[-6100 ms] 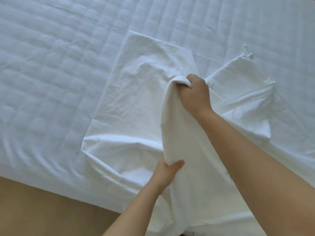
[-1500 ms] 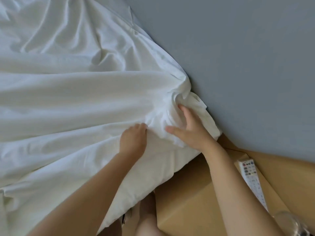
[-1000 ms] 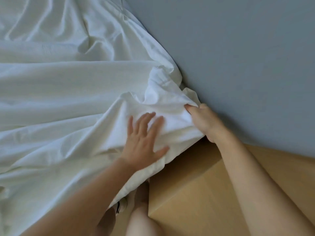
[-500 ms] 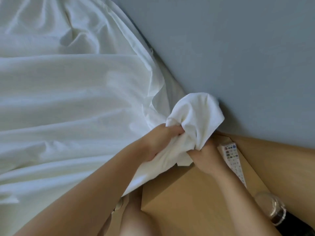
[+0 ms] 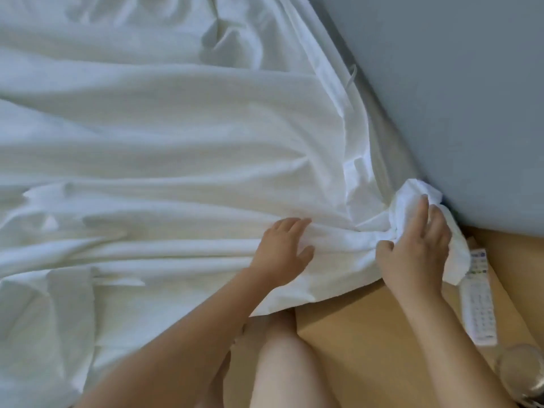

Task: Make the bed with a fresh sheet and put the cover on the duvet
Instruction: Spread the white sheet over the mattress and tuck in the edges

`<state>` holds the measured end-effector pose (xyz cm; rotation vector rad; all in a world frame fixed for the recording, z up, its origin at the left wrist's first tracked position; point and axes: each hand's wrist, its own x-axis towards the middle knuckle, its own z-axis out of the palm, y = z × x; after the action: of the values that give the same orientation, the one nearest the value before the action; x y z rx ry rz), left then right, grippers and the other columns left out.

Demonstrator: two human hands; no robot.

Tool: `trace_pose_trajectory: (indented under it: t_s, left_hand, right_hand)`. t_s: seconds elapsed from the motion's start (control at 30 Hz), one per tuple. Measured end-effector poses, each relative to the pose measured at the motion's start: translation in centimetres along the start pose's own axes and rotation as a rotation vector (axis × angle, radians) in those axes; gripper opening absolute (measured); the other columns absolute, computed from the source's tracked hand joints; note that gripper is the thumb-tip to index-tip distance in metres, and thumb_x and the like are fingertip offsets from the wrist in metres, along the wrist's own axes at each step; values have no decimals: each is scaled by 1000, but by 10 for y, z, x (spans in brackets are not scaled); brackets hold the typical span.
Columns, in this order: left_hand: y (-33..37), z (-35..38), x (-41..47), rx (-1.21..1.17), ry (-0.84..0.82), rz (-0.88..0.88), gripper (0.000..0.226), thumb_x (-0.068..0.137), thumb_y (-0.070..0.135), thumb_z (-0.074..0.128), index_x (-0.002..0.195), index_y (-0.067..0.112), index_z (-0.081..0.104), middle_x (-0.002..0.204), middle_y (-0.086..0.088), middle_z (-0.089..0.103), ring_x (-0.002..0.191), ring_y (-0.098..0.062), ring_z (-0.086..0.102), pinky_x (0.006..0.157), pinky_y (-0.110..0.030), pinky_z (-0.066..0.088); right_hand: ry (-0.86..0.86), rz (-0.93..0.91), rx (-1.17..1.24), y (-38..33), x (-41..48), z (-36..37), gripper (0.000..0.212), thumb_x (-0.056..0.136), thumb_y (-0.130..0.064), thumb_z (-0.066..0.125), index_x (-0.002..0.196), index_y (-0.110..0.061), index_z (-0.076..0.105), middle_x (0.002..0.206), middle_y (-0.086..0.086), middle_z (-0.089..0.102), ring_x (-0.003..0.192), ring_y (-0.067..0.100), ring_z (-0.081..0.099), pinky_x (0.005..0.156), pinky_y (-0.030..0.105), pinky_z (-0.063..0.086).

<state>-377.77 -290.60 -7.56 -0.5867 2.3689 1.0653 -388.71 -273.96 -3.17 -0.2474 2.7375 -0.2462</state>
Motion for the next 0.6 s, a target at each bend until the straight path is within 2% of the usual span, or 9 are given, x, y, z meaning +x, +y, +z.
trace_pose_trajectory:
  t_s: [0.07,0.2,0.27,0.37,0.43,0.47,0.53,0.57,0.6]
  left_hand:
    - [-56,-29,-34,-3,160,-167,52,94,29,50,144,19,36,147,1,38,136,-19,29,110,-30,21]
    - [-172,-77,-123,64,384,-516,53,90,23,55,140,15,40,144,-4,41,133,-24,33,109,-32,21]
    - [-229,-93,-171,68,465,-689,60,87,25,57,142,15,36,146,-6,36,136,-24,28,112,-37,20]
    - [-307,-103,-234,4,501,-935,79,81,34,61,147,22,18,153,-4,16,142,-23,11,113,-48,12]
    - [-337,-99,-255,-119,538,-1053,93,77,41,64,147,29,4,154,-1,2,143,-23,3,112,-54,8]
    - [-357,-97,-268,-208,580,-1094,95,76,42,65,147,31,3,155,-1,3,143,-24,5,111,-55,14]
    - [-391,-93,-290,-437,652,-1037,77,83,32,60,146,25,16,148,-8,26,135,-27,28,101,-45,35]
    - [-402,-90,-299,-537,675,-959,59,87,23,54,141,20,29,136,-8,42,122,-28,43,88,-36,42]
    - [-409,-87,-308,-602,680,-887,43,90,16,47,133,15,42,119,-5,53,106,-28,53,75,-31,41]
  right_hand:
    - [-41,-225,58,-50,-21,15,77,74,1,63,143,1,28,143,30,31,128,46,30,101,55,33]
    - [-461,-681,19,-163,-75,66,57,87,-10,52,142,-7,36,145,13,35,134,29,31,109,36,26]
    - [-569,-951,-32,-216,-111,97,53,85,-10,51,137,-6,43,140,12,42,129,30,39,106,37,31]
    - [-659,-1192,-198,-293,-167,146,50,87,-17,46,136,-11,40,136,6,41,122,27,40,100,32,33]
    - [-673,-1215,-274,-327,-189,169,47,90,-24,45,135,-14,37,135,3,39,118,24,38,96,32,34]
    - [-685,-1191,-274,-349,-206,185,50,90,-28,47,136,-15,35,135,3,38,119,24,38,96,32,34]
    - [-718,-1076,-167,-389,-241,212,63,87,-36,56,141,-16,30,137,3,37,124,24,36,100,31,32]
    - [-745,-990,-75,-405,-257,222,71,84,-40,61,143,-17,28,138,3,37,126,23,35,103,31,31]
    - [-780,-900,9,-421,-272,231,79,81,-45,65,144,-18,26,139,2,35,129,21,33,106,31,30]
